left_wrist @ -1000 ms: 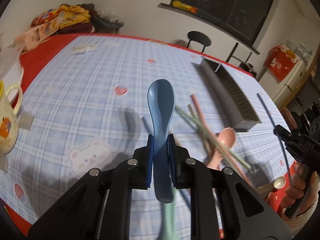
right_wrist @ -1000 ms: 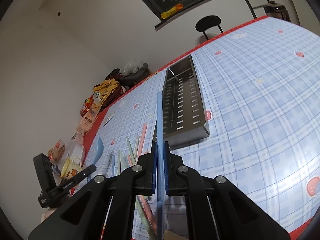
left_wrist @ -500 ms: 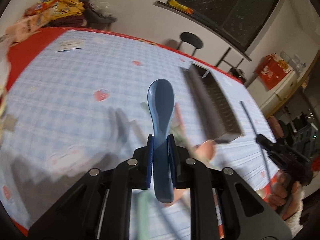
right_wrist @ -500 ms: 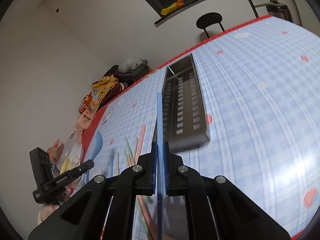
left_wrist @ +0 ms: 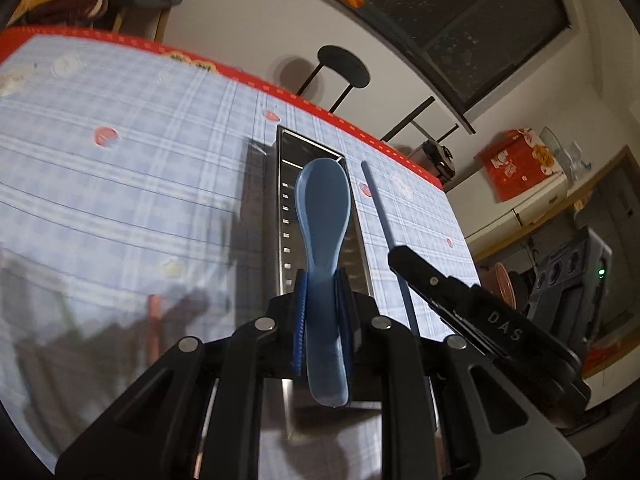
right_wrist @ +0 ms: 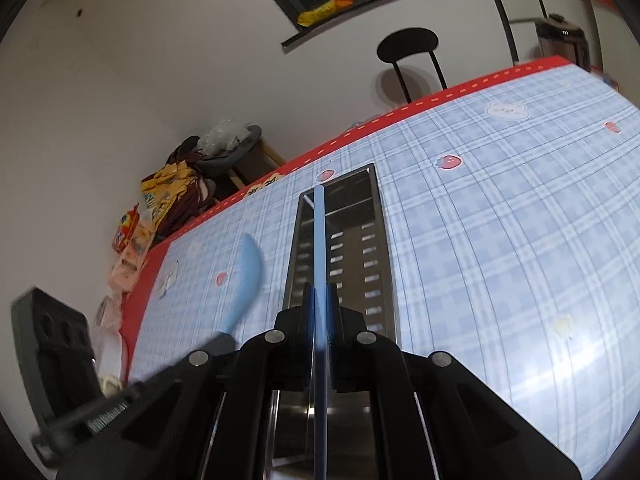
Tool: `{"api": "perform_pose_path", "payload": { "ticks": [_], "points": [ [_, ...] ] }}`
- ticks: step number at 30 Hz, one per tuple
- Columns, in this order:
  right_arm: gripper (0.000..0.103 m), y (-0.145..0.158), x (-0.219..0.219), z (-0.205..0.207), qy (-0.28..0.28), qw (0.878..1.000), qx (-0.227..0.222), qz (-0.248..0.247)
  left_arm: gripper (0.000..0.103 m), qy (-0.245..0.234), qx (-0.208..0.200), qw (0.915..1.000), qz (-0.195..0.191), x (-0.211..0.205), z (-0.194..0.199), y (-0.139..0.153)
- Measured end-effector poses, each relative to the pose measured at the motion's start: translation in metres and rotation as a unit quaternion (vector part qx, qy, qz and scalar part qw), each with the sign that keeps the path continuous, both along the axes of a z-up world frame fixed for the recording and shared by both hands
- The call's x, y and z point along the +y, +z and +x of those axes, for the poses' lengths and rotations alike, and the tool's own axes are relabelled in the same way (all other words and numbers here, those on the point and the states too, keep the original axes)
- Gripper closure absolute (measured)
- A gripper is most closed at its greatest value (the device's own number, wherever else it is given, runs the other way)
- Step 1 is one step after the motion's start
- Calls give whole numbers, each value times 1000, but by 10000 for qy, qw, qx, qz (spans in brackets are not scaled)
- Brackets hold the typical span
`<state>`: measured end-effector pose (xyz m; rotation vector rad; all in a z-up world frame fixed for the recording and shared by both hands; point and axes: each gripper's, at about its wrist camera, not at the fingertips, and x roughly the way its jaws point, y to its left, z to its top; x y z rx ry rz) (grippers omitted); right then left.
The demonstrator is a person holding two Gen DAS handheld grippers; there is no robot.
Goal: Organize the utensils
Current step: 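Carry the blue spoon in the left tool while the right tool carries the blue chopstick to the caddy, then open both tools to drop the spoon and chopstick into the caddy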
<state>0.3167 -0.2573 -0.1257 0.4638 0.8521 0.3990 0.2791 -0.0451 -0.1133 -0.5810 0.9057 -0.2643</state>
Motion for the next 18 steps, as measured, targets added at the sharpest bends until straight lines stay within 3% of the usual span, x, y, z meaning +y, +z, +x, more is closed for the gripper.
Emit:
{"api": "perform_pose_path", "payload": {
  "ticks": [13,15,18],
  "points": [
    [93,-21,1,35,-206,9992,345,-8,85,51,90,9999,87,-5,38,-19],
    [74,-17,-2,33,-235,9994,253,-20,69,28,-37,10000,72,-1,36,-13],
    [63,-1,-8,25,-251,9996,38,-103,62,26,-279,9992,281,8,28,4]
  ]
}}
